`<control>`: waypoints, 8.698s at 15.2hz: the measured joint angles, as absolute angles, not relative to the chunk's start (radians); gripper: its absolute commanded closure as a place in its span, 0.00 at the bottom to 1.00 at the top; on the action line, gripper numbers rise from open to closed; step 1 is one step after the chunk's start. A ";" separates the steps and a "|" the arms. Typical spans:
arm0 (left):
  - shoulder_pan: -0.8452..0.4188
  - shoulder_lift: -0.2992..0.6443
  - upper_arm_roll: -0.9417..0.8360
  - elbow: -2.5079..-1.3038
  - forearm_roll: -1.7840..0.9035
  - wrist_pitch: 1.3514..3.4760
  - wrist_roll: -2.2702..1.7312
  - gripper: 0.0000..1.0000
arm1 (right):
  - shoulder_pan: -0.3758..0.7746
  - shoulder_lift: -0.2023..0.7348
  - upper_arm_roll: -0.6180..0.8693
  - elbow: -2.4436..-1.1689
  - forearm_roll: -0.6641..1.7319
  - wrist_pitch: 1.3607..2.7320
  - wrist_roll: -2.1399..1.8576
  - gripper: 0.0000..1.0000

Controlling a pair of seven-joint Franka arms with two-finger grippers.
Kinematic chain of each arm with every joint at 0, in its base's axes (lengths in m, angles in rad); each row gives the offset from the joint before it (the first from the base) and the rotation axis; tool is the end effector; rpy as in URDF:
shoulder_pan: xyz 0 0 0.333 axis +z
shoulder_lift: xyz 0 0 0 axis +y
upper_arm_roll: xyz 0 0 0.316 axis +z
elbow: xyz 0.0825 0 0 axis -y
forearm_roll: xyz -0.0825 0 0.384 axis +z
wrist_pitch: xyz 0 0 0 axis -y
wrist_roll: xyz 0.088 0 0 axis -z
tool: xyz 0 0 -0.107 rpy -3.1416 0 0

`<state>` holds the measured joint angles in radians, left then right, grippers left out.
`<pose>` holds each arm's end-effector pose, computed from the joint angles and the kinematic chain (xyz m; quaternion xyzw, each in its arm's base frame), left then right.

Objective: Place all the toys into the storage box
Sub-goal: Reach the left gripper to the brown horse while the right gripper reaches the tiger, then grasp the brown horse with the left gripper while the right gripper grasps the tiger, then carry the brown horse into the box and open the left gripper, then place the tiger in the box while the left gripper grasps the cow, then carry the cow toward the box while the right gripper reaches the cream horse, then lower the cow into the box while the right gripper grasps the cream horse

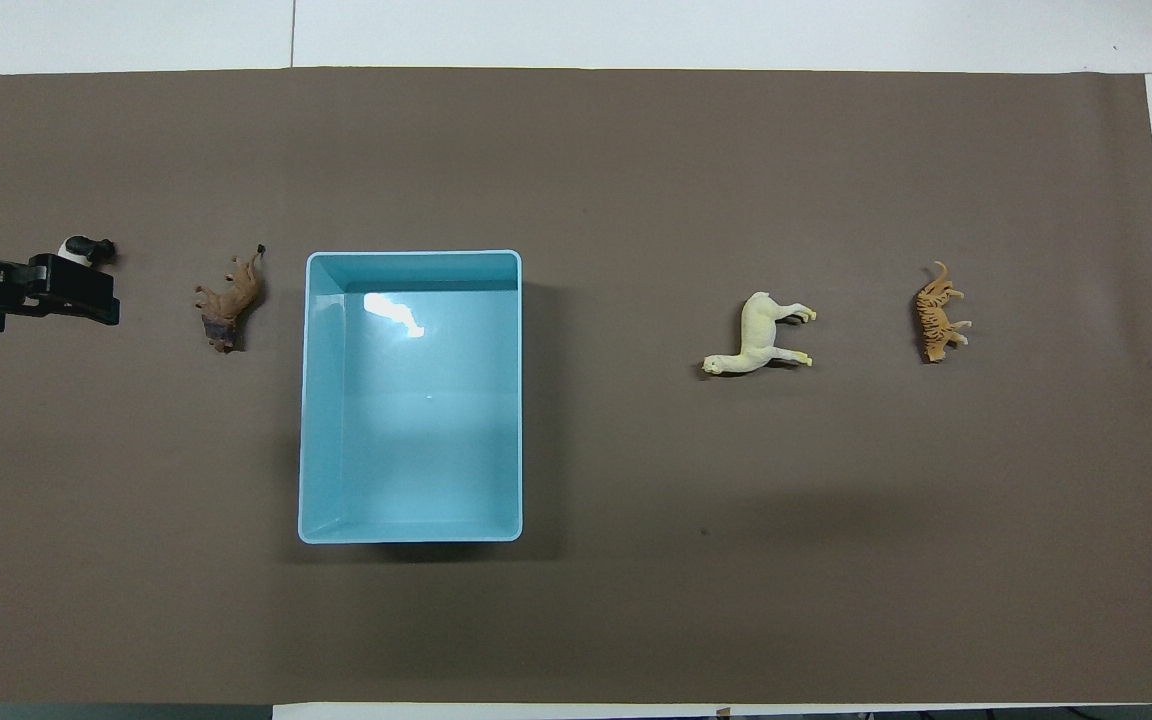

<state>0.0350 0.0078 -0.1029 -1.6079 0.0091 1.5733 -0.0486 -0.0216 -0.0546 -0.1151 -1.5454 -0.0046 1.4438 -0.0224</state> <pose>0.5545 -0.0365 0.6029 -0.9997 0.0098 0.0209 0.0054 0.5191 -0.0739 0.6547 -0.9981 0.0572 0.0235 0.0027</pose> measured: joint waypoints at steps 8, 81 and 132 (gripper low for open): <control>0.035 0.007 -0.102 -1.610 0.009 1.573 -0.049 0.00 | -0.034 -0.055 -0.116 -1.545 -0.005 1.443 -0.022 0.00; 0.281 0.532 -0.092 -1.504 0.077 2.171 0.261 0.00 | 0.773 0.487 -0.068 -1.287 0.153 2.035 0.970 1.00; -0.242 0.138 -0.098 -1.840 0.016 1.882 -0.612 0.00 | 0.586 0.306 -0.307 -2.121 0.059 2.626 0.463 1.00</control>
